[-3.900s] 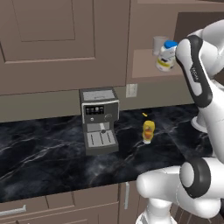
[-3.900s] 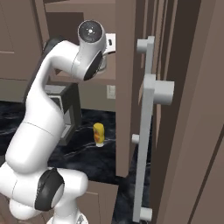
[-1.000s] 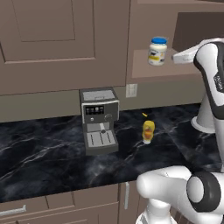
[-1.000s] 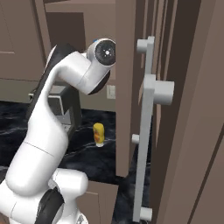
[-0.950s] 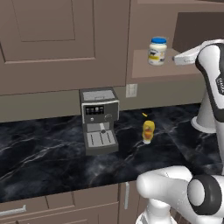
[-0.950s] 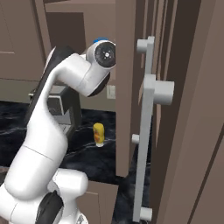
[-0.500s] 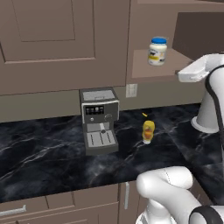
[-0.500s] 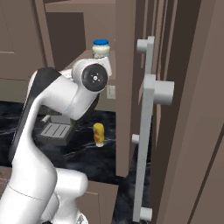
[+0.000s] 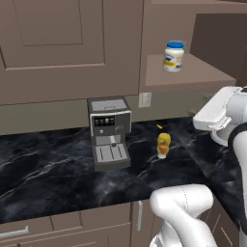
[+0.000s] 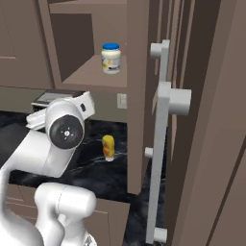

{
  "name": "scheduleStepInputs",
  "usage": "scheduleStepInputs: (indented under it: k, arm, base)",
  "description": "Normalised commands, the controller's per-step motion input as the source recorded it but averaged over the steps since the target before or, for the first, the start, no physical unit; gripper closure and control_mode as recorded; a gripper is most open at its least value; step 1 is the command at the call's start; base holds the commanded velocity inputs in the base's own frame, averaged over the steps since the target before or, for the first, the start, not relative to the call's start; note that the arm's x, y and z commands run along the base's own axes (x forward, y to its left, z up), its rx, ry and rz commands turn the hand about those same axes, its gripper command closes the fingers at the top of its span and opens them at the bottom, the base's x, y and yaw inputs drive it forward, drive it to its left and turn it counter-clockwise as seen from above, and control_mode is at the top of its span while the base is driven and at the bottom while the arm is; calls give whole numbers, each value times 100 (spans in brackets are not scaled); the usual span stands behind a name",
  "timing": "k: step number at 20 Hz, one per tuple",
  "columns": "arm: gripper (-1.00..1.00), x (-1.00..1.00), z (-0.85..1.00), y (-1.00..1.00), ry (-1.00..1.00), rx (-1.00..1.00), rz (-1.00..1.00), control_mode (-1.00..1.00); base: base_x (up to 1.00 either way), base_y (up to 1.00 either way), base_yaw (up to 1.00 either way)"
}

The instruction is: Pick the mayonnaise and mustard from the counter and place them in the cabinet.

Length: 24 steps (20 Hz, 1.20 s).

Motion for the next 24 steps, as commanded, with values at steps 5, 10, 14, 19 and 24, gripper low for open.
scheduleStepInputs:
  k: [5,10,14,19,24]
  arm:
    - [-100,-50,-51,14,0,-12,2,-100]
    - [-100,-7,-43,0,0,-12,6,-100]
    - [-100,0,-48,0,0,-11,6,-100]
    - [-100,0,-60,3,0,-12,3,-100]
    - [-100,0,-72,18,0,-15,2,-100]
  base:
    - [0,0,0]
    - [0,0,0]
    - [0,0,0]
    - [0,0,0]
    - [0,0,0]
